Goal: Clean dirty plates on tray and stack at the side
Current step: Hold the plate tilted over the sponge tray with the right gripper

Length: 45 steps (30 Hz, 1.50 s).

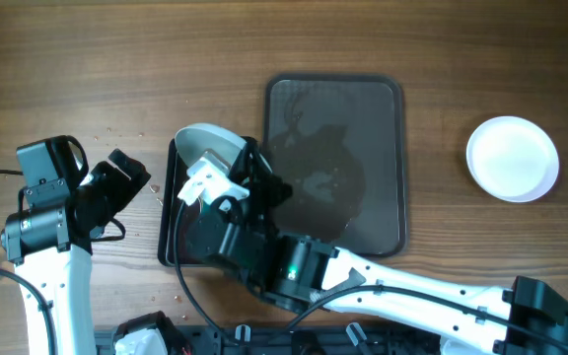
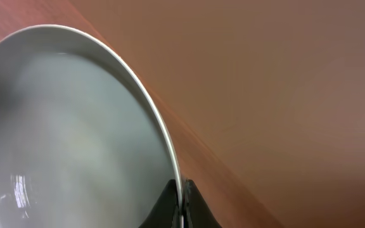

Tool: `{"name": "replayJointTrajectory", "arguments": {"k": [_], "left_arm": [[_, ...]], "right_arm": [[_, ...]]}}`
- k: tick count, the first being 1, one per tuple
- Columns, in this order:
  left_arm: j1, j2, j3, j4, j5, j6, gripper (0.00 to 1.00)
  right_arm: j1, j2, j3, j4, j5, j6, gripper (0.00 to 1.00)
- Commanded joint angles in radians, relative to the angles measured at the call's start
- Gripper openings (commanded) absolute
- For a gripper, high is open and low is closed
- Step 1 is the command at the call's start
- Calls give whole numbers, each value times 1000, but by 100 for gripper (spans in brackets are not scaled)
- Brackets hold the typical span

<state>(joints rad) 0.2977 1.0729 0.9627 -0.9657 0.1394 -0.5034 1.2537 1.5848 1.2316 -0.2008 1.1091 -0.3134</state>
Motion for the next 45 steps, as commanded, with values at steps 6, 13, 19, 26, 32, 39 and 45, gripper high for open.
{"name": "replayJointTrajectory", "arguments": {"k": [6, 13, 19, 26, 32, 39, 45], "left_arm": [[8, -7, 14, 0, -10, -10, 100], [8, -7, 14, -1, -10, -10, 100], [8, -7, 14, 0, -10, -10, 100], [8, -7, 14, 0, -10, -10, 100], [8, -7, 14, -1, -10, -10, 100], [8, -7, 14, 0, -10, -10, 100], [8, -7, 14, 0, -10, -10, 100]], "right_arm": [[9, -3, 17, 7, 40, -26, 4], [9, -3, 17, 10, 48, -26, 4], [9, -3, 17, 14, 48, -26, 4], [9, -3, 17, 37, 48, -24, 4], [9, -3, 17, 40, 51, -38, 4], [9, -3, 17, 40, 51, -38, 4], [9, -3, 17, 40, 50, -21, 4]]}}
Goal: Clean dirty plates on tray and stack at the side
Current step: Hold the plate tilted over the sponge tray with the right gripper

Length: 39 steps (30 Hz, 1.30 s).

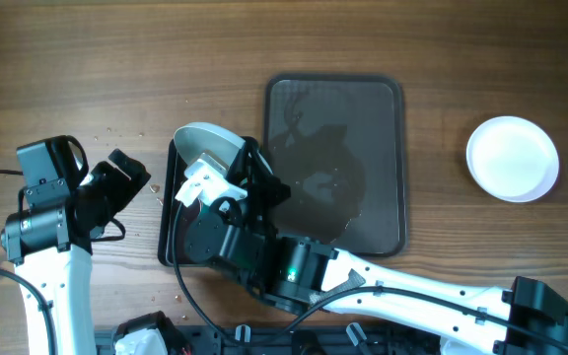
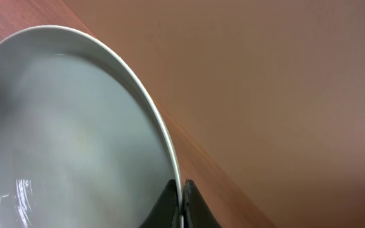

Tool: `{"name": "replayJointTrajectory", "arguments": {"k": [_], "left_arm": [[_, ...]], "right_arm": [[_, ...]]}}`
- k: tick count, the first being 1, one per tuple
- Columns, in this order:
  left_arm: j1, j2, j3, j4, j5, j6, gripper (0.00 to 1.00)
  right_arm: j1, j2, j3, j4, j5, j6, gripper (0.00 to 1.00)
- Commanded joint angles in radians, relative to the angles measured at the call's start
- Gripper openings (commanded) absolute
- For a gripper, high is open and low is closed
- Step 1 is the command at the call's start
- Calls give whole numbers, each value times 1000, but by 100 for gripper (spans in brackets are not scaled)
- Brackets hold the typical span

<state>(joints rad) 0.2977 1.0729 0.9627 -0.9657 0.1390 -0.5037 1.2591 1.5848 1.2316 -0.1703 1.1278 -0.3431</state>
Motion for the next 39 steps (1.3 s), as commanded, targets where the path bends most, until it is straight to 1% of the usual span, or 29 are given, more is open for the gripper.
{"name": "replayJointTrajectory", "arguments": {"k": [1, 4, 7, 11, 13, 16, 22, 24, 25, 29, 32, 33, 35, 37, 38, 39], "left_arm": [[8, -7, 14, 0, -10, -10, 100], [8, -7, 14, 0, -10, -10, 100], [8, -7, 14, 0, -10, -10, 100], [8, -7, 14, 0, -10, -10, 100], [8, -7, 14, 0, -10, -10, 100], [8, -7, 14, 0, -10, -10, 100], [8, -7, 14, 0, -10, -10, 100], [8, -7, 14, 0, -10, -10, 100], [8, -7, 14, 0, -10, -10, 100], [8, -7, 14, 0, -10, -10, 100], [8, -7, 14, -1, -10, -10, 100], [8, -7, 14, 0, -10, -10, 100], [8, -7, 14, 0, -10, -10, 100], [8, -7, 14, 0, -10, -10, 100], [8, -7, 14, 0, -10, -10, 100], [8, -7, 14, 0, -10, -10, 100]], "right_arm": [[4, -3, 17, 10, 31, 5, 4], [-1, -3, 17, 11, 51, 5, 4], [0, -3, 17, 5, 31, 32, 4], [-8, -3, 17, 1, 25, 13, 4], [-12, -3, 17, 0, 15, 58, 4], [-12, -3, 17, -5, 7, 29, 4], [-13, -3, 17, -2, 36, 25, 4], [-18, -3, 17, -2, 47, 53, 6], [-18, -3, 17, -3, 38, 65, 4], [-23, -3, 17, -3, 21, 60, 4], [-33, -3, 17, -10, -20, 116, 4], [-33, -3, 17, -16, -53, 105, 4], [-42, -3, 17, -15, -42, 105, 4], [-57, -3, 17, -24, -48, 183, 4], [-61, -3, 17, -47, -97, 230, 4], [-68, -3, 17, -102, -209, 290, 4]]}}
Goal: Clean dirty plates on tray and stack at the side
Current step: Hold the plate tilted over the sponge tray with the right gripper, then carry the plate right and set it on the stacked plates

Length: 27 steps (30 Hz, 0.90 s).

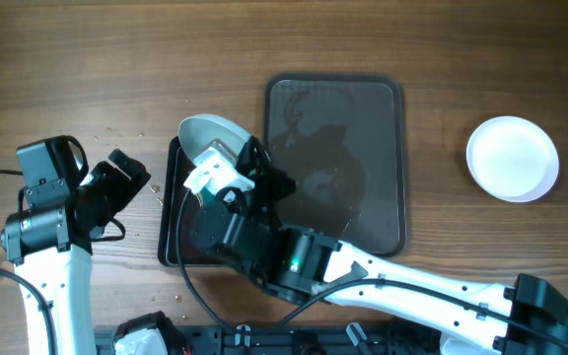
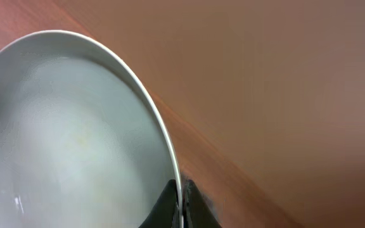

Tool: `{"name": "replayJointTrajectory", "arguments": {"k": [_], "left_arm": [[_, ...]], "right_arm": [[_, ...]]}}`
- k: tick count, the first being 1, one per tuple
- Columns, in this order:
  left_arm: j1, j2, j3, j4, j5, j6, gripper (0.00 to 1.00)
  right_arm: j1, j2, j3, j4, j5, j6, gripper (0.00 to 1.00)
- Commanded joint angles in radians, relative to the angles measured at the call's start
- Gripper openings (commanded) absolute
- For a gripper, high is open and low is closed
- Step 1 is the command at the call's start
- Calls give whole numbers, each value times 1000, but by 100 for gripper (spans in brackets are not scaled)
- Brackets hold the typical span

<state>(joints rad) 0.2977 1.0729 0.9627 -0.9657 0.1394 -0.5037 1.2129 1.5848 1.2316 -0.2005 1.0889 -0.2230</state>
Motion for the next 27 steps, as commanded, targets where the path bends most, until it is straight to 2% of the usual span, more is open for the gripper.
{"name": "replayJointTrajectory", "arguments": {"k": [1, 4, 7, 10, 16, 20, 24, 27], "left_arm": [[8, -7, 14, -1, -10, -10, 100], [8, -7, 14, 0, -10, -10, 100], [8, -7, 14, 0, -10, -10, 100], [8, -7, 14, 0, -10, -10, 100], [8, -7, 14, 0, -10, -10, 100], [8, -7, 14, 0, -10, -10, 100], [8, -7, 14, 0, -10, -10, 100], [8, -7, 14, -1, -10, -10, 100]], "right_arm": [[-31, -3, 17, -109, -208, 233, 4], [-89, -3, 17, -216, -304, 452, 4], [-198, -13, 17, -289, -600, 636, 4], [-317, -47, 17, -283, -930, 695, 4], [-607, -153, 17, -296, -1391, 750, 4], [-834, -225, 17, -376, -1513, 778, 4], [-1066, -268, 17, -486, -1512, 802, 4], [-1301, -268, 17, -599, -1460, 808, 4]]}}
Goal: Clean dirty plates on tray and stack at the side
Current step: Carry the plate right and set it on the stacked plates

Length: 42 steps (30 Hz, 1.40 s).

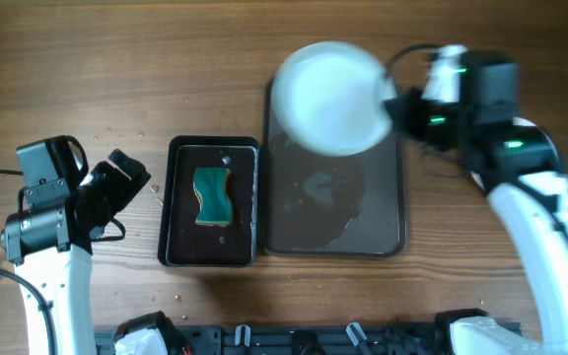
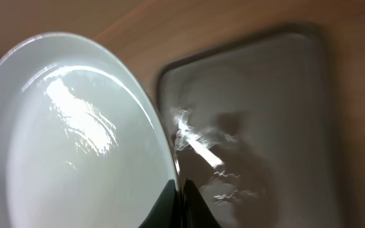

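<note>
A white plate (image 1: 328, 99) hangs over the far end of the wet dark tray (image 1: 383, 197). My right gripper (image 1: 392, 113) is shut on the plate's right rim. In the right wrist view the plate (image 2: 75, 139) fills the left side, its face shiny and bare, with the gripper (image 2: 184, 202) pinching its edge and the tray (image 2: 277, 114) behind it. My left gripper (image 1: 129, 173) rests at the left of the table, open and holding nothing. Any stack at the right side is hidden under my right arm.
A small black tray (image 1: 176, 247) left of the big tray holds a green sponge (image 1: 210, 195). Crumbs (image 1: 116, 130) lie scattered on the wood near the left arm. The right arm covers the table's right side.
My right gripper, still holding the plate, has moved from over the small black tray to above the far end of the big tray. The sponge in the small tray has come into view.
At the first two moments my right gripper held the white plate tilted over the small black tray, arm stretched across the table. It stayed there until a second ago. Now the arm is back on the right with the plate over the big tray. The left arm has not moved.
</note>
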Tool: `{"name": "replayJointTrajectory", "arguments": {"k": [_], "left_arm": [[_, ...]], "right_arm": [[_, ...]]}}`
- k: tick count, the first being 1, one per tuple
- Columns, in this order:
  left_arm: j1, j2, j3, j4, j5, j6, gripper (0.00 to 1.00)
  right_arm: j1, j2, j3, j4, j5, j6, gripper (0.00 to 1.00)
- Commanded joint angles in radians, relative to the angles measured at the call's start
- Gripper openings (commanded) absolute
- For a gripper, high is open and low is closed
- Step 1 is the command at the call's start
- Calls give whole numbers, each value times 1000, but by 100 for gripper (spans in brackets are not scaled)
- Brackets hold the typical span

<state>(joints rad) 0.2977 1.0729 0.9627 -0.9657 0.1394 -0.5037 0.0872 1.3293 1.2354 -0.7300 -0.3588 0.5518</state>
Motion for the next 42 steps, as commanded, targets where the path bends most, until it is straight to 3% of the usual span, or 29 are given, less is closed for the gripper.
{"name": "replayJointTrajectory", "arguments": {"k": [1, 5, 8, 17, 25, 26, 27, 29, 34, 36, 42], "left_arm": [[8, -7, 14, 0, -10, -10, 100], [8, -7, 14, 0, -10, -10, 100], [8, -7, 14, 0, -10, -10, 100], [8, -7, 14, -1, -10, -10, 100], [8, -7, 14, 0, -10, -10, 100], [8, -7, 14, 0, -10, -10, 100], [8, -7, 14, 0, -10, -10, 100], [8, -7, 14, 0, -10, -10, 100], [8, -7, 14, 0, -10, -10, 100], [8, -7, 14, 0, -10, -10, 100], [8, -7, 14, 0, -10, -10, 100]], "right_arm": [[-226, -10, 13, -94, 28, 37, 4], [-449, 23, 12, -165, 293, 58, 4], [-566, 54, 12, -161, 388, 50, 4], [-764, 259, 11, -150, 422, -4, 4], [-769, 395, 12, -172, 372, -40, 6], [-769, 389, 12, -173, 330, -40, 17], [-769, 384, 12, -173, 303, -39, 36], [-769, 352, 12, -173, 259, -36, 48], [-734, 195, 12, -193, 237, -106, 49], [-683, 103, 12, -214, 136, -168, 48], [-402, -27, 11, -326, -1, -324, 38]]}}
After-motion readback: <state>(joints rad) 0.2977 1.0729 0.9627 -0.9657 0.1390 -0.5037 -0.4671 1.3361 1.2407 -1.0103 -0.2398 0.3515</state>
